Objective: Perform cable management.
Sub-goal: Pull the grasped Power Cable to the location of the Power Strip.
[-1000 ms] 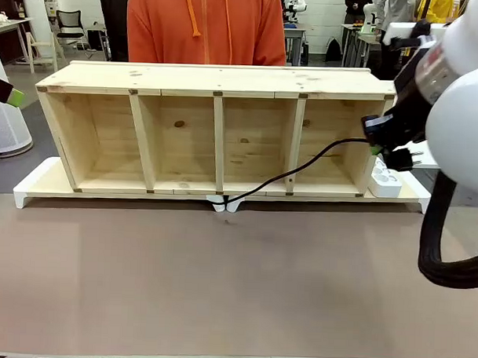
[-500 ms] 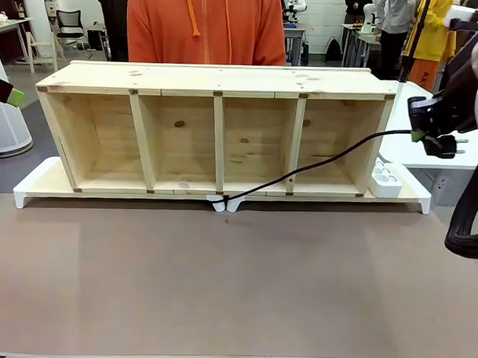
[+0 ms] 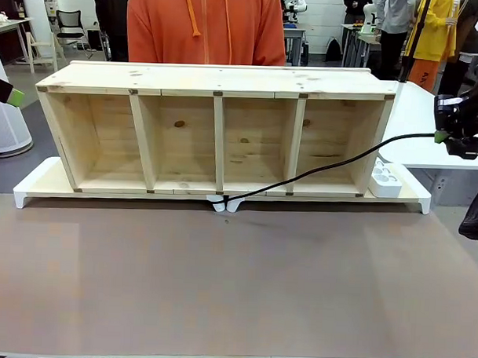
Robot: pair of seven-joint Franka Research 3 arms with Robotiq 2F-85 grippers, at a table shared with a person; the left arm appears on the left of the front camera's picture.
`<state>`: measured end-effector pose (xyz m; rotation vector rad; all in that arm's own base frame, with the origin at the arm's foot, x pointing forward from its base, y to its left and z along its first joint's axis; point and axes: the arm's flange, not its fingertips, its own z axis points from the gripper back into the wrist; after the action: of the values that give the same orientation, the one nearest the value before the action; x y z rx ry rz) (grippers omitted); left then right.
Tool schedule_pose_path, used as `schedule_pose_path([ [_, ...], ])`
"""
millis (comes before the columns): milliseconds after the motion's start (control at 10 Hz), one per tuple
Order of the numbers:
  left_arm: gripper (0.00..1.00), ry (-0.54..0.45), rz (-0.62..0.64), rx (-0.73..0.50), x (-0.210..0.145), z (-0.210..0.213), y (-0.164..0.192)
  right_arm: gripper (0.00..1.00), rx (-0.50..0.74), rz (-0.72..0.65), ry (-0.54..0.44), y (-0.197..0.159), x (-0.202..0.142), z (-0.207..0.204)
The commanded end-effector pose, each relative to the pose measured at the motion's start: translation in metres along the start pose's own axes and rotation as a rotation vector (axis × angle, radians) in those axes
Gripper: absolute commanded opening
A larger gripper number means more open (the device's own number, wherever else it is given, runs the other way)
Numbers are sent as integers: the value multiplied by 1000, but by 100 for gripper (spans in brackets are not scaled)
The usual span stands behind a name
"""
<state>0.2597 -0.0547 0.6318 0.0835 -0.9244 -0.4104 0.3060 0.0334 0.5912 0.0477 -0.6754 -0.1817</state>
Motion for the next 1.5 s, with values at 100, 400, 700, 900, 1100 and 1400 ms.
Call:
schedule_pose_path([
  [100,100,-10,-1,5,2,-1,0,16,30,-60,-3,-18,-2,-25],
  [400,100,-10,-1,5,2,-1,0,16,17,-56,20,-11,8,-20],
  [700,100,-10,-1,5,2,-1,0,16,17,-56,20,-11,8,-20],
  [900,100,-10,-1,5,2,-1,0,16,17,-56,20,-11,8,-20],
  [1100,100,-10,-1,5,2,-1,0,16,17,-56,20,-11,8,-20],
  [1400,100,-10,-1,5,2,-1,0,16,24,-58,20,-8,8,-21],
])
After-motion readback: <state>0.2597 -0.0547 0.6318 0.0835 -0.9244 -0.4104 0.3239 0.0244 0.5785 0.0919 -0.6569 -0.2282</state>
